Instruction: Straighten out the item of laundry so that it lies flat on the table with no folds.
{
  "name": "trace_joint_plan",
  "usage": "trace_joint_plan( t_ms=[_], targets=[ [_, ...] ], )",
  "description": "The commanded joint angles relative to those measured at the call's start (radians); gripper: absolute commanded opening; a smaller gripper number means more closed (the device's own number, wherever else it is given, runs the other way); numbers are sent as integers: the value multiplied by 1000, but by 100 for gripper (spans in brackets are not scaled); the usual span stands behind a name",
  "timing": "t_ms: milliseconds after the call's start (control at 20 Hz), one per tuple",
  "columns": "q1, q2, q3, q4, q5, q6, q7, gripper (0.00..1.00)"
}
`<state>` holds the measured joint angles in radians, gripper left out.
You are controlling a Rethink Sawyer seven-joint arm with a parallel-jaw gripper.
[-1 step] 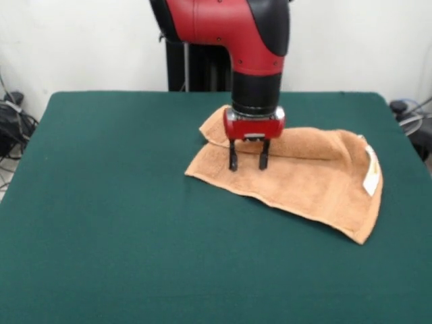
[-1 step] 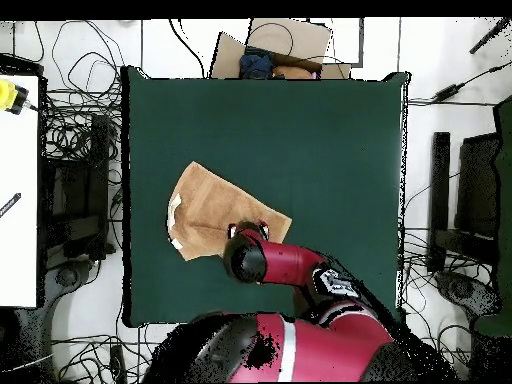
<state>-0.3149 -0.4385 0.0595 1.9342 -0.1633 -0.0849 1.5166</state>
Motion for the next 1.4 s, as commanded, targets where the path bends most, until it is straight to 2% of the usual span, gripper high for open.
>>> trace_joint_plan(
  t_ms=[50, 350, 500, 700, 800, 1100, 1400],
  targets=[
    [-44, -30, 26, 164, -71, 73, 134, 100],
    [-74, 25, 42, 129, -94, 62, 116, 100],
    [-64, 14, 34, 142, -92, 58, 129, 100],
    [-44, -106, 41, 173, -59, 172, 121, 100],
    [-45, -118, 45, 168, -52, 197, 116, 100],
    [-29, -31, 30, 110, -66, 159, 120, 100],
    [72, -3, -18, 72, -26, 146, 161, 100]
  ],
)
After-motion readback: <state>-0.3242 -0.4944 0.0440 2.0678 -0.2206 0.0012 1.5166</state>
